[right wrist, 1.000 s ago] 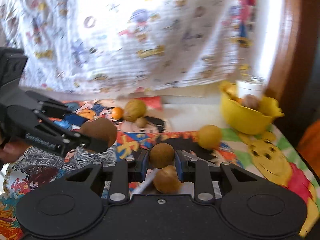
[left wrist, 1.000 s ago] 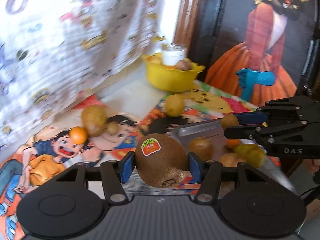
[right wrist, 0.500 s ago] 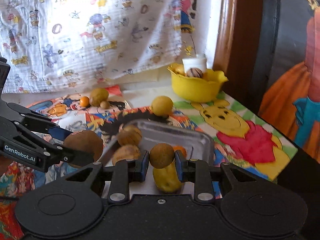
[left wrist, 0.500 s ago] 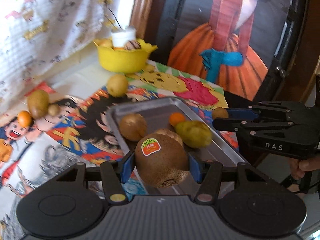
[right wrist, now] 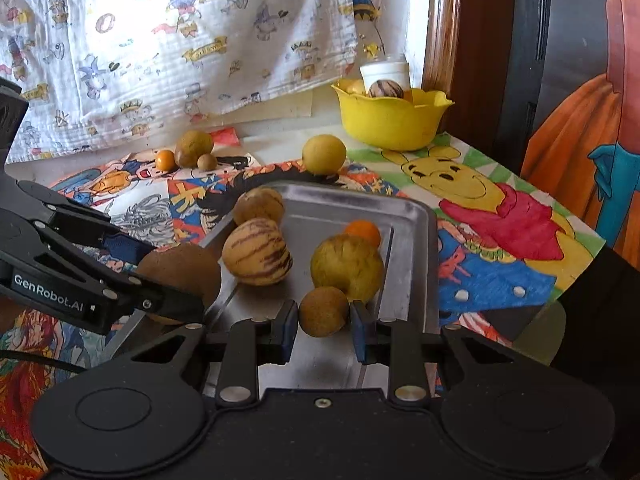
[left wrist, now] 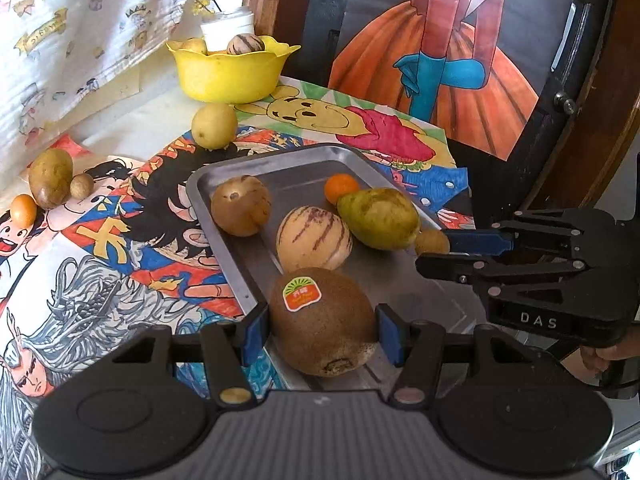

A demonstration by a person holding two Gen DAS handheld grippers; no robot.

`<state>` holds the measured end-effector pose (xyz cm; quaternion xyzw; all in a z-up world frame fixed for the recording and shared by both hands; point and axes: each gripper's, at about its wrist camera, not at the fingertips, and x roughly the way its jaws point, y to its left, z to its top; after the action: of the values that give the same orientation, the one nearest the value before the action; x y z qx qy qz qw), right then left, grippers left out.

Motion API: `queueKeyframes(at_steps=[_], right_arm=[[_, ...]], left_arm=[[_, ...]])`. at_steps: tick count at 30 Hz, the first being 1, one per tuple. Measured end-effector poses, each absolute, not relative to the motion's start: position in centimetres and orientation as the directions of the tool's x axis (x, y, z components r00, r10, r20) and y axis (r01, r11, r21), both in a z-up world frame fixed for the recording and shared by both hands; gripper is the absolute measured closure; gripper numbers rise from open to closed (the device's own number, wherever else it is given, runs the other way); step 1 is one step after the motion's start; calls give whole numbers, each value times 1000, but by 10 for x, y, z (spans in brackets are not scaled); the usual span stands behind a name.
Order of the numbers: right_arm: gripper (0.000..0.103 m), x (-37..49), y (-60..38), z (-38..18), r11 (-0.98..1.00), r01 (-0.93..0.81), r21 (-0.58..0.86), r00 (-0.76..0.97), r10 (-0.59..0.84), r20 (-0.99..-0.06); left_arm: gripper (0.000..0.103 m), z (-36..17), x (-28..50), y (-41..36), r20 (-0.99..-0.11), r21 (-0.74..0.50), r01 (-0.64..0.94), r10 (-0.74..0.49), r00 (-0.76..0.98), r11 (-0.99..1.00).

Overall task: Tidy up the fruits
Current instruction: 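Carry the kiwi with the left tool onto the tray while the right tool carries the small fruit there, then open both tools and lift them away from the tray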

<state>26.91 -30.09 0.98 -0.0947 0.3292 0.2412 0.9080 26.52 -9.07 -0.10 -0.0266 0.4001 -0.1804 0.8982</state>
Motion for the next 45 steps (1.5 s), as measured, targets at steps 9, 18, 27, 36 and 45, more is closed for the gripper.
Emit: queueKeyframes(at_steps=[9, 18, 27, 36, 45], right_arm=[[73, 268, -300, -1, 885, -465, -13, 675, 345, -652], [71, 266, -301, -3, 893, -450, -17, 680, 330, -655], [61, 256, -310, 5, 910, -414, -29, 700, 299, -649], [21, 239, -316, 29, 920, -391, -28, 728, 291, -621], [1, 217, -307, 74, 875, -485, 7, 686, 385, -617]], left_arm=[[42, -3, 269, -96, -707, -160, 301, -322, 629, 940], [41, -4, 269, -94, -704, -167, 306, -330, 628, 937], [34, -1, 263, -91, -689, -176, 310, -342, 639, 934], [14, 21, 248, -69, -635, -204, 275, -341, 693, 939], [0, 49, 222, -25, -611, -166, 235, -287, 738, 958]])
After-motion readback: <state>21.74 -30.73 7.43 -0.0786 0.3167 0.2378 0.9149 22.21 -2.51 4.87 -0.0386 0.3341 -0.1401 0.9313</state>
